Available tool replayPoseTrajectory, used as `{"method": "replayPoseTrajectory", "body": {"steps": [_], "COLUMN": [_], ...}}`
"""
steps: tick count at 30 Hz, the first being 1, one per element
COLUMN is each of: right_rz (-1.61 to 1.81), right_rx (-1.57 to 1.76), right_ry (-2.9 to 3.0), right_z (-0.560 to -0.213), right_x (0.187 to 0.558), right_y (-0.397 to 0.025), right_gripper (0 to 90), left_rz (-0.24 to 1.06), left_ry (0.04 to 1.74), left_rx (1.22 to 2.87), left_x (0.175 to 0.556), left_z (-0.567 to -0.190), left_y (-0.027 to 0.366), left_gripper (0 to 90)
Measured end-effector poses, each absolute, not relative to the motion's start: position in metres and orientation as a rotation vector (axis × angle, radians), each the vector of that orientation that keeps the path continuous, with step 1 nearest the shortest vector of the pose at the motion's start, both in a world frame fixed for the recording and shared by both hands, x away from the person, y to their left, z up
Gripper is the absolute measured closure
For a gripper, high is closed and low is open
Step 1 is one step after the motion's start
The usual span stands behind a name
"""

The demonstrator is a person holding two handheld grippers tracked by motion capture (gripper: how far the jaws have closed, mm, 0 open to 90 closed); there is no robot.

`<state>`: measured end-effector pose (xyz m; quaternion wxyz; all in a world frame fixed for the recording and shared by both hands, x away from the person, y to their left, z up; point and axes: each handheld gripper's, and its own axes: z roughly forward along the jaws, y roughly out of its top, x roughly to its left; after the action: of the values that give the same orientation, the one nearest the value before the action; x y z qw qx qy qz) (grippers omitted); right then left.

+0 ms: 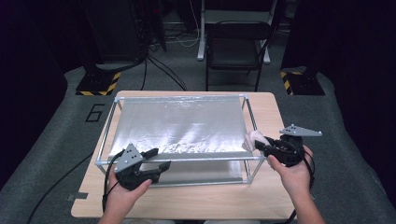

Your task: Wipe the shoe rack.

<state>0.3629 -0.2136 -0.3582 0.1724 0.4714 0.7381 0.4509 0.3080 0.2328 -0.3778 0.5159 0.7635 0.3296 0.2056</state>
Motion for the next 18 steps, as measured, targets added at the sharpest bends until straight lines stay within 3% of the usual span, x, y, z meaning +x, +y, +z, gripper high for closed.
{"method": "replayPoseTrajectory", "body": {"steps": [18], "right_rz": [1.277], "right_rx": [1.331], "right_ry": [2.049], "right_z": [-0.356], "right_x": [0.351], "right_y": [-0.225], "right_gripper": [64.6], "left_rz": [0.493], "left_ry": [0.782], "left_rx": [1.803], "left_x": [0.317], "left_z": [-0.386], "left_y": [0.231], "left_gripper": [36.9]}}
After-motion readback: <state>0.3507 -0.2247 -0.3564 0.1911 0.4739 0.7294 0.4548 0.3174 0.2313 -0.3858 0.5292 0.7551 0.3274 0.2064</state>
